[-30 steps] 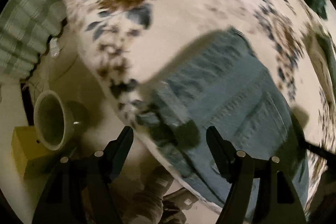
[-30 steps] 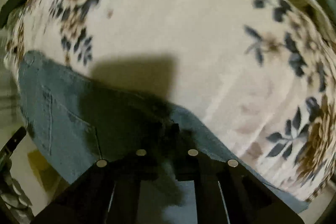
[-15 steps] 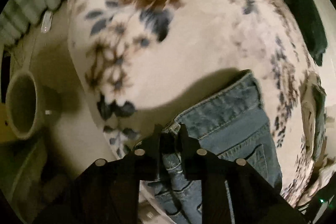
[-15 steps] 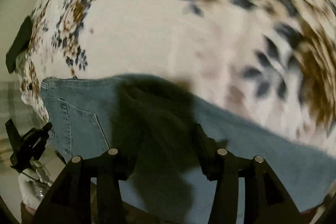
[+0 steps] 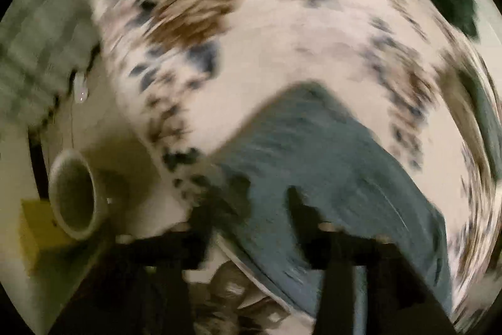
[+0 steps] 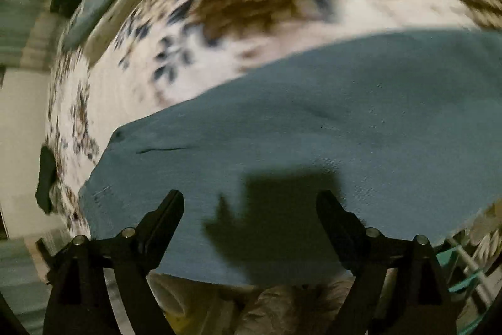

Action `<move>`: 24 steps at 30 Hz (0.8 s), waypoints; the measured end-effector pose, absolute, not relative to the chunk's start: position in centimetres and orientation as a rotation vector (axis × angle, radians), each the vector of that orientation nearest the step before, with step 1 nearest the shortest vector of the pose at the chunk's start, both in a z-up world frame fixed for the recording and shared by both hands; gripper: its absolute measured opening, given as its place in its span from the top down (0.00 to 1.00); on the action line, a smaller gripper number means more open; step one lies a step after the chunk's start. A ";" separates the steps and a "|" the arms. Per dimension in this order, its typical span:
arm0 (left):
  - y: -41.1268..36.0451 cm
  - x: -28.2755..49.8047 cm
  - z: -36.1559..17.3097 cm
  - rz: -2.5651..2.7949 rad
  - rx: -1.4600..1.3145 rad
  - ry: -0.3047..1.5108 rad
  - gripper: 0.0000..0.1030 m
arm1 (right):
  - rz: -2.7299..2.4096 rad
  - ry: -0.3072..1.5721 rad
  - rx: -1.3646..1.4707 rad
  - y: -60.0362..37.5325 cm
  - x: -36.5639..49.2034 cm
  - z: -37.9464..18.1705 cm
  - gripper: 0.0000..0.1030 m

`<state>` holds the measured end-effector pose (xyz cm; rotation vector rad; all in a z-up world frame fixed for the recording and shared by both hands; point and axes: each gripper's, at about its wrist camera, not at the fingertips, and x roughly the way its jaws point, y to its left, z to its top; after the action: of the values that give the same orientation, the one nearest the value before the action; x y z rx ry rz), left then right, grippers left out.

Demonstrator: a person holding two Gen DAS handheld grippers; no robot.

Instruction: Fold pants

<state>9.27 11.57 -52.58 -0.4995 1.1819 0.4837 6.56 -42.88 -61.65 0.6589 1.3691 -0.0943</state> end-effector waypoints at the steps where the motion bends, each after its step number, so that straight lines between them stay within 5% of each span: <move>1: 10.0 9.8 -52.0 0.461 -0.463 1.185 0.20 | -0.136 1.348 0.705 -45.1 4.5 -61.8 0.14; 14: -24.5 13.2 -55.6 -0.127 -0.020 1.344 0.19 | -0.492 0.827 1.256 -71.2 -11.8 -65.4 0.15; 20: -32.4 14.0 -59.9 -0.190 0.142 1.391 0.19 | -0.448 0.786 1.287 -75.6 -12.2 -68.3 0.32; 24: -33.3 15.0 -62.5 -0.167 0.143 1.441 0.16 | -0.363 0.703 1.335 -77.7 -12.3 -69.0 0.33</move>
<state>15.05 -33.27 -62.48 0.1431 1.4411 -0.1673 -12.27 -77.69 -68.98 1.3351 0.7027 -0.3629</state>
